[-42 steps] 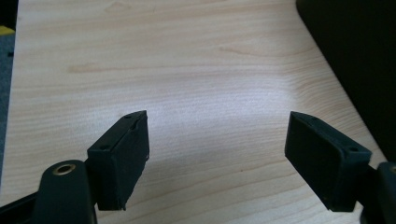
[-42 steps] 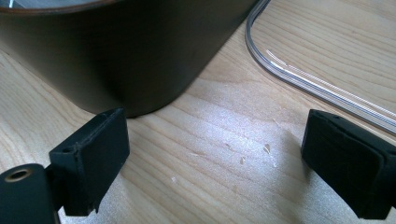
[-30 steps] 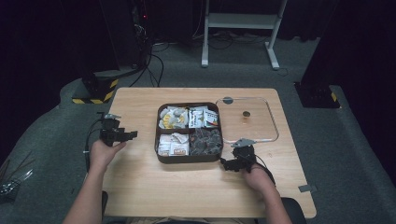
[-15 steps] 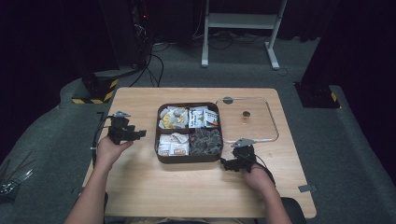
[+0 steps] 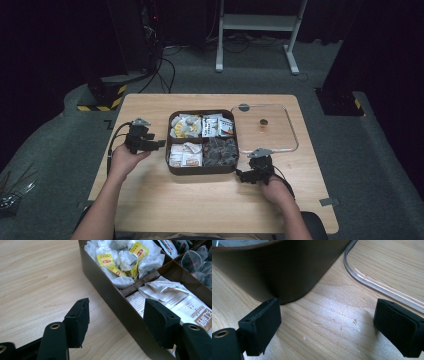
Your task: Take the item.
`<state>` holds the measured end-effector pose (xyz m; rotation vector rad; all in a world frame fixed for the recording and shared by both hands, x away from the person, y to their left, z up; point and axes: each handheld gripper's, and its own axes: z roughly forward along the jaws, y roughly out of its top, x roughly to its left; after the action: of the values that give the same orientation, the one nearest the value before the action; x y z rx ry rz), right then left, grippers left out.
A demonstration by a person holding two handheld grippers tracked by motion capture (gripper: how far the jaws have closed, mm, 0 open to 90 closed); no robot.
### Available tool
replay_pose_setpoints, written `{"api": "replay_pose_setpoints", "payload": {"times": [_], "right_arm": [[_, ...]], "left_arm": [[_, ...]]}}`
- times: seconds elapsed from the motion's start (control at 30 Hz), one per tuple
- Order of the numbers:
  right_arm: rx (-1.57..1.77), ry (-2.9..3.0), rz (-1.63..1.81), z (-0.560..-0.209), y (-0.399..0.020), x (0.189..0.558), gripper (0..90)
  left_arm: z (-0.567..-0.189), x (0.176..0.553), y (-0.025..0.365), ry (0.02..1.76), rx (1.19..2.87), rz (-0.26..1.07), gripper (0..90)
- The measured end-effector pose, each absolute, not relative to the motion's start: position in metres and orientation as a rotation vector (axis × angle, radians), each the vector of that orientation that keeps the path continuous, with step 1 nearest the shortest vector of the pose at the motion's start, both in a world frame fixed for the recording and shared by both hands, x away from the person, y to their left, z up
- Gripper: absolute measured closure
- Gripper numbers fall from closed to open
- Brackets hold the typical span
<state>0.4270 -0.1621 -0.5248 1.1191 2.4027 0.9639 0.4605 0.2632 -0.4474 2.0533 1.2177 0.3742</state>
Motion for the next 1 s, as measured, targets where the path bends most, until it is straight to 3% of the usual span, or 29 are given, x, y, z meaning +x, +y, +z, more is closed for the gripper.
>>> {"api": "replay_pose_setpoints", "payload": {"times": [1.0], "right_arm": [[1.124,2.396,0.959,-0.525,-0.162,0.425,7.7]], "left_arm": [[-0.454,0.465,0.212,0.968,2.150,0.294,51.1]]}}
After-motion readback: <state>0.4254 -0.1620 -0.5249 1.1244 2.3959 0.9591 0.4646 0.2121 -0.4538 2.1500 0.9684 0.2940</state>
